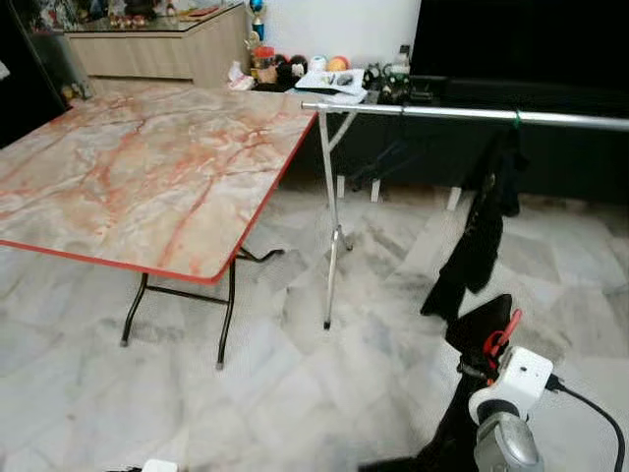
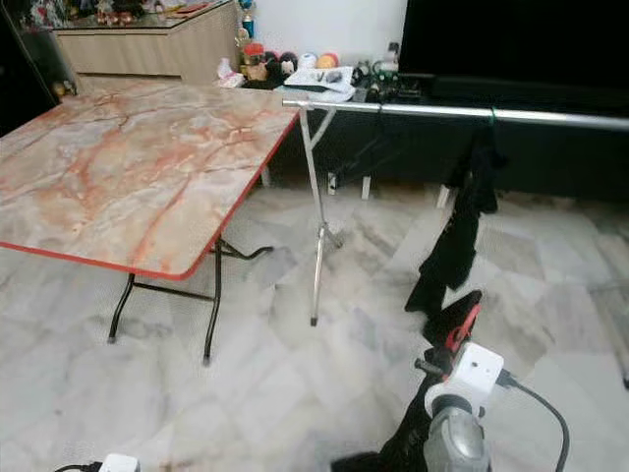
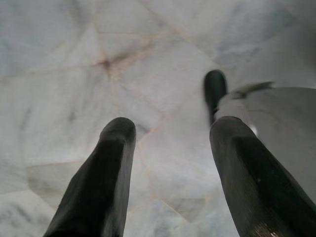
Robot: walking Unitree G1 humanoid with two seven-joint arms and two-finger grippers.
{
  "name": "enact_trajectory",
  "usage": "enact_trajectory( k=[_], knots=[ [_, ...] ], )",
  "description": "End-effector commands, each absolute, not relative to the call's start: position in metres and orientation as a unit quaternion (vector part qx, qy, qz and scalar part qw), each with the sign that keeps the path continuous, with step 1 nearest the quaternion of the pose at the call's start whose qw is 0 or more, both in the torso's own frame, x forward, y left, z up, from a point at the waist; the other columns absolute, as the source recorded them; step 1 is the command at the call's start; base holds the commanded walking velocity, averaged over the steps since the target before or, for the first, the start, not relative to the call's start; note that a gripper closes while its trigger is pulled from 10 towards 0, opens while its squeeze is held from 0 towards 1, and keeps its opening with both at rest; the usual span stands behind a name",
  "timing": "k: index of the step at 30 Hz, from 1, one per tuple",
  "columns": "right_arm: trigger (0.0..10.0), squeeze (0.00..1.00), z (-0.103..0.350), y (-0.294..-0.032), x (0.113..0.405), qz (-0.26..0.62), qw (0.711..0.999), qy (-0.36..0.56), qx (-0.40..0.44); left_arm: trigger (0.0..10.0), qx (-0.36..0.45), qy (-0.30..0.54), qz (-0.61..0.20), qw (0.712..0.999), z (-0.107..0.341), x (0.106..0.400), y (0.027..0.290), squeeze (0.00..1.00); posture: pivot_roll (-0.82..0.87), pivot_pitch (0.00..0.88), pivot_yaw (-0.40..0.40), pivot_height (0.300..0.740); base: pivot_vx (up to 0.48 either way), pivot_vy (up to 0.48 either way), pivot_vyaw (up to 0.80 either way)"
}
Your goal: Hang hanger
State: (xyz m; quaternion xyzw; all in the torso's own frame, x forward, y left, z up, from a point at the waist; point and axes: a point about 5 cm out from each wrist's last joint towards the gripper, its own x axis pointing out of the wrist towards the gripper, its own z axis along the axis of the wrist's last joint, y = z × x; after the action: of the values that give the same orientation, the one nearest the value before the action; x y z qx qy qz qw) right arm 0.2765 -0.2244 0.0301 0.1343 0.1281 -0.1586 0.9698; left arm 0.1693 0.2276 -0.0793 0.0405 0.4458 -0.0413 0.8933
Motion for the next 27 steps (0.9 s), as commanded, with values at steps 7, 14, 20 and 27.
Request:
enact_trajectory(
  k=[7, 14, 20, 27],
  knots=[
    [10.0, 0.0, 0.0368, -0.2245, 0.2807, -0.157, 0.973, 0.109, 0.131, 10.0, 0.047, 0.451, -0.041, 0.89, -0.0799, 0.1663, 0.2311, 0.0, 0.03, 0.05, 0.034, 0.74, -0.259, 0.0, 0.0],
    [10.0, 0.0, 0.0366, -0.2247, 0.2808, -0.156, 0.973, 0.11, 0.131, 10.0, 0.049, 0.45, -0.042, 0.891, -0.08, 0.1667, 0.2299, 0.0, 0.03, 0.05, 0.034, 0.74, -0.148, 0.0, 0.0],
    [10.0, 0.0, 0.037, -0.2263, 0.2798, -0.159, 0.973, 0.109, 0.13, 10.0, 0.051, 0.45, -0.042, 0.89, -0.0798, 0.167, 0.23, 0.0, 0.03, 0.059, 0.033, 0.74, 0.0, 0.0, 0.0],
    [10.0, 0.0, 0.0364, -0.2281, 0.2799, -0.161, 0.972, 0.112, 0.129, 10.0, 0.05, 0.445, -0.039, 0.893, -0.0788, 0.1687, 0.2306, 0.0, 0.04, 0.062, 0.029, 0.74, 0.0, 0.0, 0.0]
  ],
)
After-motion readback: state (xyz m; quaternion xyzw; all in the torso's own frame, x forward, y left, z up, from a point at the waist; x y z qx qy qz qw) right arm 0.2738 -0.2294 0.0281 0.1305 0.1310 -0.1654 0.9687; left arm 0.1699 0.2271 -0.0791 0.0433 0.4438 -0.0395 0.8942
